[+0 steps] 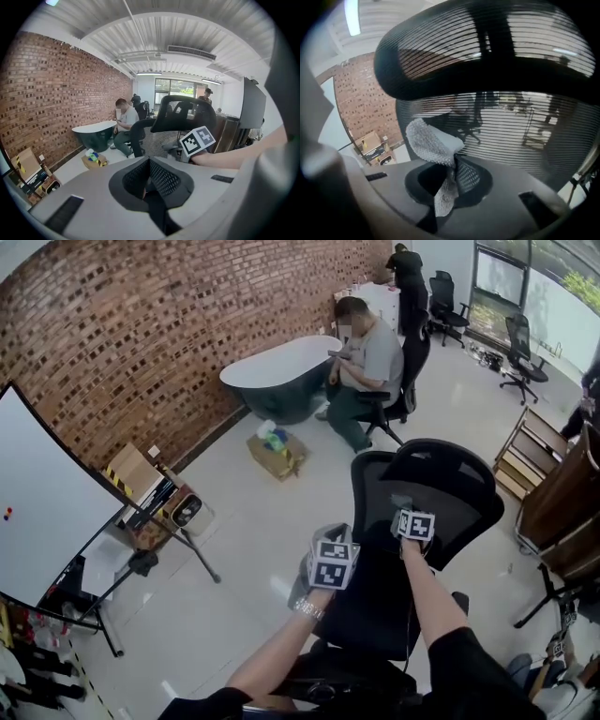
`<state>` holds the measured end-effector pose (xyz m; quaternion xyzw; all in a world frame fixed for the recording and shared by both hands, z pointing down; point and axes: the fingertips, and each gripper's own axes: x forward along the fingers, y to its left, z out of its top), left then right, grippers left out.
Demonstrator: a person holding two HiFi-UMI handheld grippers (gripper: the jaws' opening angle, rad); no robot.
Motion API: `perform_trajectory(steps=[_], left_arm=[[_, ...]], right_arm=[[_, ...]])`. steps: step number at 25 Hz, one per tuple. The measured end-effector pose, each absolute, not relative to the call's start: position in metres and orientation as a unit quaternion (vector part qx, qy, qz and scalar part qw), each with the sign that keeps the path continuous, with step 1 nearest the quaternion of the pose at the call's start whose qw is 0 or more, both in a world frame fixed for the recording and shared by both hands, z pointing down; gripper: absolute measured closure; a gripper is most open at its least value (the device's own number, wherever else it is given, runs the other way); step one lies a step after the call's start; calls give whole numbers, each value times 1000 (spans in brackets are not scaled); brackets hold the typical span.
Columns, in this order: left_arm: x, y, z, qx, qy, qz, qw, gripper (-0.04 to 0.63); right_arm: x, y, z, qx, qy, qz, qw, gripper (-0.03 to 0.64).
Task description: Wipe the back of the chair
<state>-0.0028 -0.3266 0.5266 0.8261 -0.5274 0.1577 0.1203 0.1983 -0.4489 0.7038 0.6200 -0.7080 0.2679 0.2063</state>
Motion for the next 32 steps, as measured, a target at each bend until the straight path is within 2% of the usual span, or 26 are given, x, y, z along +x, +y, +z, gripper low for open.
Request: perform_trajectory(steps=[6, 11, 13, 16, 23, 26, 29, 32], left_arm=[[21, -321, 530, 843, -500, 156, 121, 592], [49, -314, 524, 861, -472, 153, 110, 592], [52, -312, 524, 863, -468, 153, 110, 592], [54, -311, 526, 864, -466, 154, 114, 592], [47, -306, 519, 853, -487, 149, 113, 592], [27, -308, 524, 843, -502, 156, 115, 592], [14, -306, 530, 834, -512, 164, 120, 591], [8, -307, 530, 832, -516, 167, 120, 592]], right_arm=[[315, -411, 703, 689, -648, 262, 191, 589], [430, -350, 711, 743, -577, 257, 220, 589], [443, -337, 707, 748, -571, 244, 233, 589], [392, -350, 695, 718, -624, 228, 208, 589], [175, -402, 677, 580, -767, 234, 140, 591], [100, -424, 682, 534, -798, 240, 143, 589], [74, -439, 711, 519, -794, 250, 195, 589], [97, -449, 729, 547, -763, 275, 206, 589]])
